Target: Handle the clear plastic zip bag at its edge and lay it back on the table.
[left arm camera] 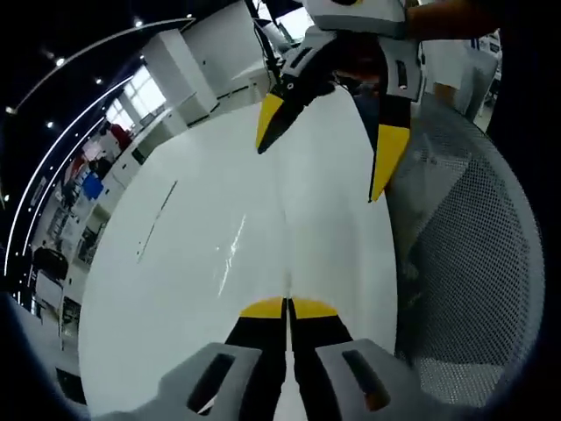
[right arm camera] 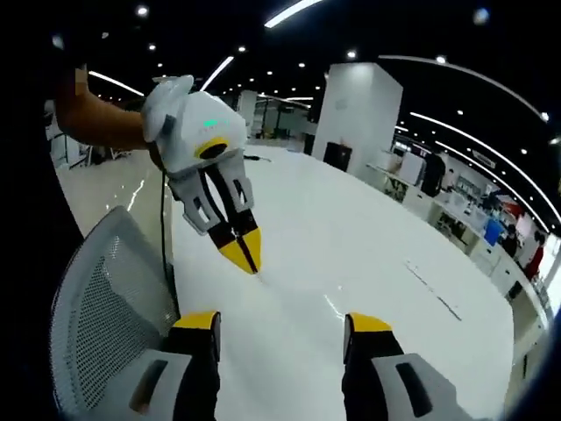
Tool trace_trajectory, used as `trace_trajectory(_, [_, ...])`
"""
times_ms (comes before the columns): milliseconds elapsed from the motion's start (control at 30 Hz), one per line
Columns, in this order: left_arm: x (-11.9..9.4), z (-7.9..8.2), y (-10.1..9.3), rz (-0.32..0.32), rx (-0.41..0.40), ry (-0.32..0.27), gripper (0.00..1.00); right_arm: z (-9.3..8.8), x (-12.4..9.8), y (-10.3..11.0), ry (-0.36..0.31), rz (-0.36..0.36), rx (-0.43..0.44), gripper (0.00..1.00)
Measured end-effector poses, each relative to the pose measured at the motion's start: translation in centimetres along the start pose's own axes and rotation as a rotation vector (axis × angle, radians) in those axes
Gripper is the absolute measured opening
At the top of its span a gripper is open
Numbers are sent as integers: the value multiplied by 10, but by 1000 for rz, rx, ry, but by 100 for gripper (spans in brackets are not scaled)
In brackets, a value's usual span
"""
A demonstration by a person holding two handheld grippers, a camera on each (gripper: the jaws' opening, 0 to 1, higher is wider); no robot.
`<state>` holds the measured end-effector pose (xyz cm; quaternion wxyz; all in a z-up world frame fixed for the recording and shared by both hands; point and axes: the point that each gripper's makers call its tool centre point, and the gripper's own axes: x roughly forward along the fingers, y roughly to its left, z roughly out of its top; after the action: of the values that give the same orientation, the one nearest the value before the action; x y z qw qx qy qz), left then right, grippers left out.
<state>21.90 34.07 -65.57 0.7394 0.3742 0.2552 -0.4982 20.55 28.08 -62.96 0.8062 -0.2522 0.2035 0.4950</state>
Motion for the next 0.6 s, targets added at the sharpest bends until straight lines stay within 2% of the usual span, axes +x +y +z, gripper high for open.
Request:
trace_trajectory(167, [-8,13,-8,-18,24,-9,0,-3,11,6,59,18,-143,33])
trace_trajectory(300, [-14,19,-12,-29,43,-13,0,-3,13,12,63,41,-124,26])
trace_trajectory(533, [-24,32,-16,-37,77,-27,0,-4,13,14,72,54,-183,2])
trace_trajectory(600, [-23,32,-15,-37,78,-36,0,-5,12,16,81,69,-211,0])
